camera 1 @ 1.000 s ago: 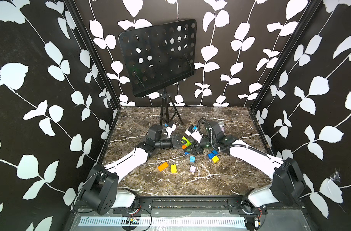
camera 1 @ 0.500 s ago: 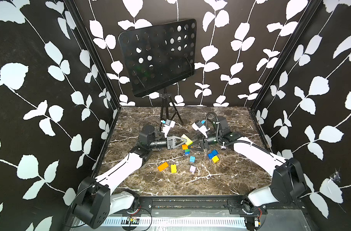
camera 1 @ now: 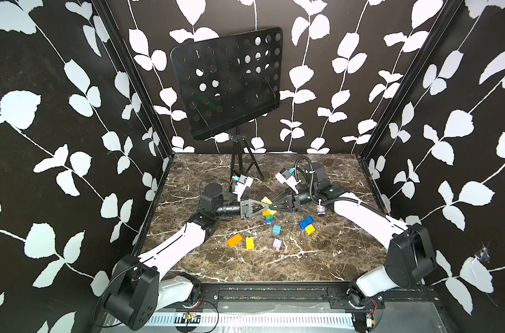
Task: Assemble a fork with lego
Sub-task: Adjust the lego brick.
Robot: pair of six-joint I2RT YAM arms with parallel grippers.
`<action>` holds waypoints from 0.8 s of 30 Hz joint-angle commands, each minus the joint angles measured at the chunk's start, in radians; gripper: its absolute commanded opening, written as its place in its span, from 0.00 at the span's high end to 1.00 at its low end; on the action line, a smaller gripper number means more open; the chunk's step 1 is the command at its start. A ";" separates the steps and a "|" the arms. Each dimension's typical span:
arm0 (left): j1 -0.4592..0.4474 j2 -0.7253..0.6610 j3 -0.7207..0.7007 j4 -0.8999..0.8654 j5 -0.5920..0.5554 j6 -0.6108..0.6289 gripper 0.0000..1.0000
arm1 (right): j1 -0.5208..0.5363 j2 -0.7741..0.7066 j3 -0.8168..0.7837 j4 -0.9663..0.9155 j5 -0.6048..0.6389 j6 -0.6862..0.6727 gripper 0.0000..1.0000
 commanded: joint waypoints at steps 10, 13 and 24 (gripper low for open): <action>-0.004 -0.047 -0.028 0.111 0.012 -0.014 0.85 | -0.012 -0.005 0.008 -0.055 -0.063 -0.064 0.78; -0.003 -0.042 -0.031 0.122 0.020 -0.017 0.81 | -0.011 0.005 0.020 -0.043 -0.082 -0.047 0.91; 0.008 0.014 0.051 -0.183 -0.312 -0.043 0.16 | 0.071 -0.020 0.022 -0.078 0.651 -0.030 0.98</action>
